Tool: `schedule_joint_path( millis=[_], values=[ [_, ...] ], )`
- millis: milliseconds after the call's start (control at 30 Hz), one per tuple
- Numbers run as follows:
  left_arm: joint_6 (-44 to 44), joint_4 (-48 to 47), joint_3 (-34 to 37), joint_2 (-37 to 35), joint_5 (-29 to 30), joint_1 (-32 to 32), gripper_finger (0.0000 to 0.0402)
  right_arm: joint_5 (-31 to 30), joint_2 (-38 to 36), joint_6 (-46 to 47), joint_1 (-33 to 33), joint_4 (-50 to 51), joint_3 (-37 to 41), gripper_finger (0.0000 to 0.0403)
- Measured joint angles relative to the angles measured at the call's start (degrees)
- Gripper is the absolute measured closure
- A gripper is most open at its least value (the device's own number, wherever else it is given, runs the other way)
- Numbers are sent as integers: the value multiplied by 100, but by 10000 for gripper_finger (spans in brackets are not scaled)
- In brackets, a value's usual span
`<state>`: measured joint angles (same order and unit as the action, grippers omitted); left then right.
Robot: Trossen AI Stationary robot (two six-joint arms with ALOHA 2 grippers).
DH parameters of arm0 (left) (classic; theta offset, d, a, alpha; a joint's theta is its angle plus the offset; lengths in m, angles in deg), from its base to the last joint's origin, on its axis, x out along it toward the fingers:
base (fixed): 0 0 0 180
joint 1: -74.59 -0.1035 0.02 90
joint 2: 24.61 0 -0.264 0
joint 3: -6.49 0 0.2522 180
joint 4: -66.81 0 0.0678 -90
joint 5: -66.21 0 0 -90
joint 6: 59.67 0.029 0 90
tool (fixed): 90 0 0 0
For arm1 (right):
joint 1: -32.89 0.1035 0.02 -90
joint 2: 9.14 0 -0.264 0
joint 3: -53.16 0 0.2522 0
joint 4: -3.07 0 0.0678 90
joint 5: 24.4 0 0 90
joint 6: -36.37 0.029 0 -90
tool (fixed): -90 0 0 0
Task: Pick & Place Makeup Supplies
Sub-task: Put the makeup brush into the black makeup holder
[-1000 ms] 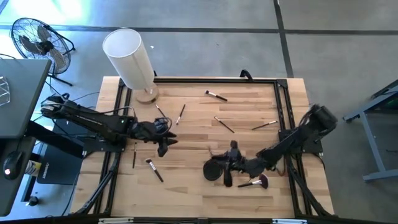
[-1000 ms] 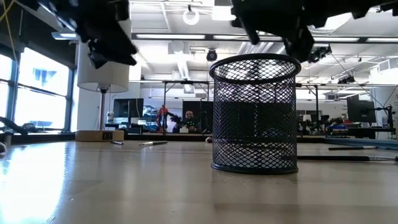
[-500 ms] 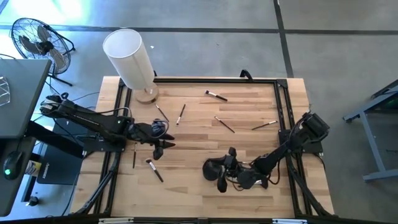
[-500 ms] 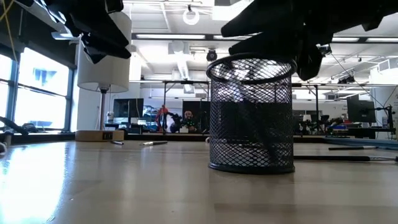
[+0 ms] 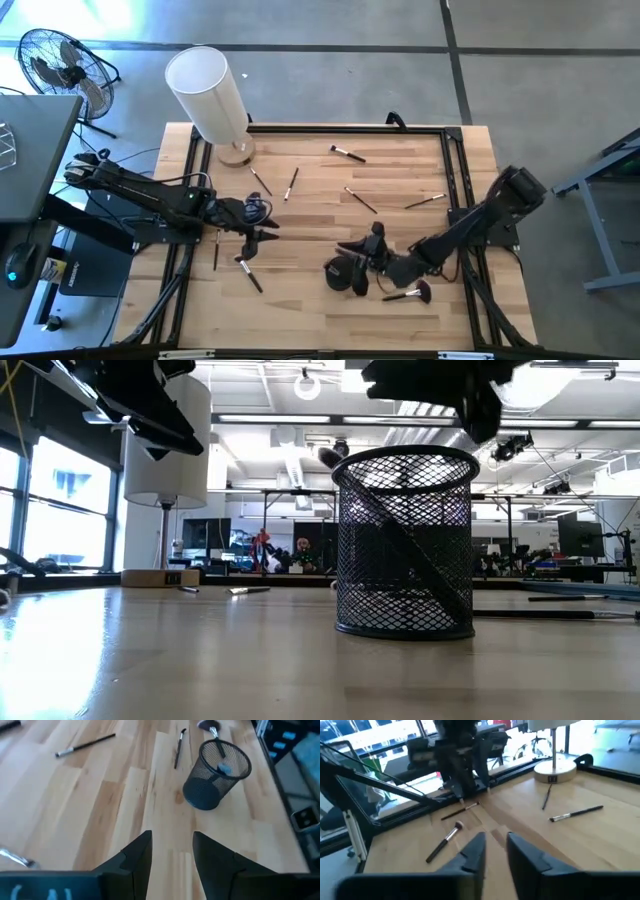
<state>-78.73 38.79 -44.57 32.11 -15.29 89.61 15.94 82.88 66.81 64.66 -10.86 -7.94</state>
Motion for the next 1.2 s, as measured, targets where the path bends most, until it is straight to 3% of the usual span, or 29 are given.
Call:
schedule_joint_path(
  millis=[100,233,300,500,633,833,967,1200],
  values=[
    [381,46,0,0,1,0,274,576,-445,596,-387,982,-2,393],
    [579,77,0,0,8,0,307,1484,-829,2222,-1079,2354,-2,385],
    [580,76,0,0,82,0,326,2022,-900,2482,-1427,2834,-1,394],
    [431,59,0,2,164,0,392,3220,-843,1801,-2513,3228,-61,401],
    [567,78,7,2,334,0,395,3669,-649,1148,-3243,3728,-563,402],
    [611,579,553,-594,684,-139,400,4035,73,-159,-4063,5218,-2007,402],
    [648,766,1031,-1260,817,-283,401,4217,719,-524,-4459,6380,-2928,402],
    [687,686,1202,-2042,758,-264,401,4253,1614,-1178,-4815,7525,-3762,377]
  ],
)
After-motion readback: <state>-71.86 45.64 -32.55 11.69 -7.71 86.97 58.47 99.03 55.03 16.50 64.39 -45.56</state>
